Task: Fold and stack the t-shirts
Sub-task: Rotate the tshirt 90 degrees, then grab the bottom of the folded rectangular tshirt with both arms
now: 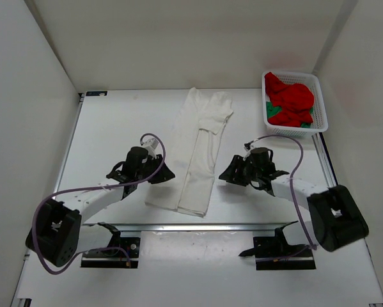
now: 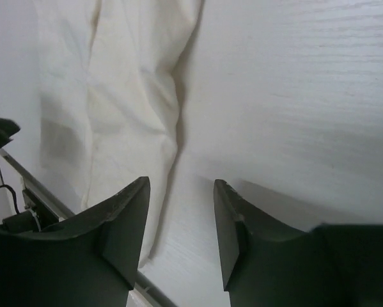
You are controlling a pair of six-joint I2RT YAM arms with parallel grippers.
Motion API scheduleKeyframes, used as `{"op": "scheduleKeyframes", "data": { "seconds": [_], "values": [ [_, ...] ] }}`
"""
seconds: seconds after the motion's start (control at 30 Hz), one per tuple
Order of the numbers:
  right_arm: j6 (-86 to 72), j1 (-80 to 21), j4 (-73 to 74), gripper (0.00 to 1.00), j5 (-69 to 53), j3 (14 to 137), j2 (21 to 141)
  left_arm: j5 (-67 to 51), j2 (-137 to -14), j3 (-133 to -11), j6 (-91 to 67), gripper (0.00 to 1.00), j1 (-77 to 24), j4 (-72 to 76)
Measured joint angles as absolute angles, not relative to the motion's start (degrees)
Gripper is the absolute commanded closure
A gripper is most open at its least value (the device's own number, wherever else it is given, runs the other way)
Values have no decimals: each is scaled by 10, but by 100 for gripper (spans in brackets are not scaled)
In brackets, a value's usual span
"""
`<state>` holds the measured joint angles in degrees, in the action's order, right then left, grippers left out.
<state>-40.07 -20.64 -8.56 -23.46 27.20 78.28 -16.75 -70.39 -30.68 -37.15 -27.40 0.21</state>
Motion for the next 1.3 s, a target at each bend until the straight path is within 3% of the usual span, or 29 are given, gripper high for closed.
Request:
{"op": "scheduleKeyframes", "data": {
  "seconds": [0.2,0.37,0.5,0.6,0.7,0.77,0.8,0.97,1.03,1.1,1.3],
  "values": [
    [-386,-286,-8,58,-217,262,679,-60,-600,-264,-333,56,-298,-72],
    [-406,-412,23,57,-219,260,708,9,-563,-250,-323,48,-277,-118],
    [-428,-431,16,58,-223,247,724,54,-548,-241,-323,50,-274,-138],
    [-440,-430,-15,67,-238,242,750,59,-545,-234,-322,58,-265,-147],
    [-449,-422,-62,80,-265,241,789,58,-553,-233,-319,58,-256,-149],
    [-452,-414,-86,99,-283,239,808,56,-561,-233,-319,58,-257,-150],
    [-452,-410,-95,100,-287,237,815,56,-564,-233,-319,55,-259,-151],
    [-450,-366,-92,100,-298,197,776,52,-568,-233,-308,48,-264,-153],
    [-439,-329,-57,90,-296,171,712,47,-583,-235,-305,44,-272,-153],
    [-429,-296,-20,63,-292,151,645,37,-608,-239,-301,42,-288,-155],
    [-408,-260,39,58,-291,124,546,-18,-668,-259,-290,43,-334,-149]
  ]
}}
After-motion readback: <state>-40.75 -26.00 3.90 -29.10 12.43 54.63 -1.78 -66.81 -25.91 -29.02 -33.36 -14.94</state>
